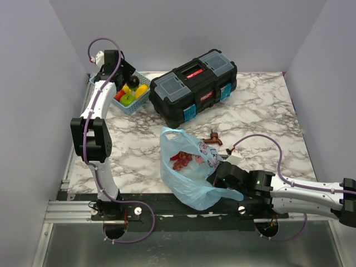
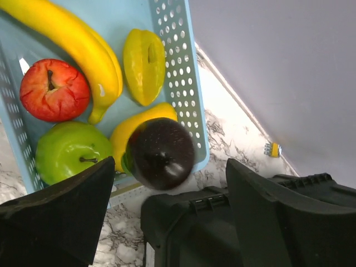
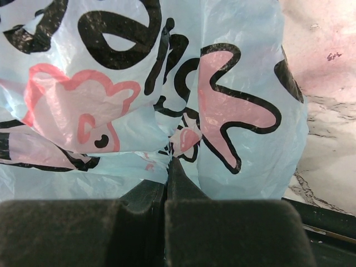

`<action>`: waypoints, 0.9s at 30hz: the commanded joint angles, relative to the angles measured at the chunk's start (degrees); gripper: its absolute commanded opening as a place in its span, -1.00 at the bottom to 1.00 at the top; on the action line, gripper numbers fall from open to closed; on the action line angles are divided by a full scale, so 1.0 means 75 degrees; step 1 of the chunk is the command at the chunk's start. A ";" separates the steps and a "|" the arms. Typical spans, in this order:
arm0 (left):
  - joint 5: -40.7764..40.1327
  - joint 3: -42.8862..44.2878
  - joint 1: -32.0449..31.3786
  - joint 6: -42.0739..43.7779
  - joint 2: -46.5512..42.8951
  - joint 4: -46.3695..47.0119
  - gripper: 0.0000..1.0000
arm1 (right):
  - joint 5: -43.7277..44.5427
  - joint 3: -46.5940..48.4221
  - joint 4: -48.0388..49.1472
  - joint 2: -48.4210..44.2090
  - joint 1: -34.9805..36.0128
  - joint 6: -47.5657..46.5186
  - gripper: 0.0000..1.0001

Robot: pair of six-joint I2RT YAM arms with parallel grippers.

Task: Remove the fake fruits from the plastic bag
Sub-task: Place the fake fruit in the bin, then adjust the plastic bag at the center of the board.

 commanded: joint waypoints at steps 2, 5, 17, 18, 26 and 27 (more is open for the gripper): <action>0.0275 0.0078 0.0088 0.0363 -0.0218 -0.0588 0.62 | 0.0019 0.0104 0.0062 0.0086 0.0046 0.0097 -0.99; 0.0391 -0.0155 0.0100 0.0336 -0.0519 -0.0839 0.61 | 0.0014 0.0129 0.0110 0.0167 0.0050 0.0032 -0.99; 0.3284 -0.1121 -0.0678 0.0628 -0.2619 -0.0356 0.49 | -0.0121 0.0069 0.0427 0.0429 0.0047 -0.0045 -0.99; 0.3448 -0.1137 -0.0844 0.0732 -0.2804 -0.0309 0.48 | -0.0112 0.0069 0.0436 0.0452 0.0048 -0.0045 -0.99; 0.4878 -0.1092 -0.2805 0.2164 -0.4028 -0.0449 0.44 | -0.0106 0.0158 0.0689 0.0701 0.0053 -0.0135 -0.99; 0.5121 -0.1262 -0.3065 0.2349 -0.4233 -0.0358 0.44 | -0.0109 0.0196 0.0659 0.0783 0.0053 -0.0150 -0.99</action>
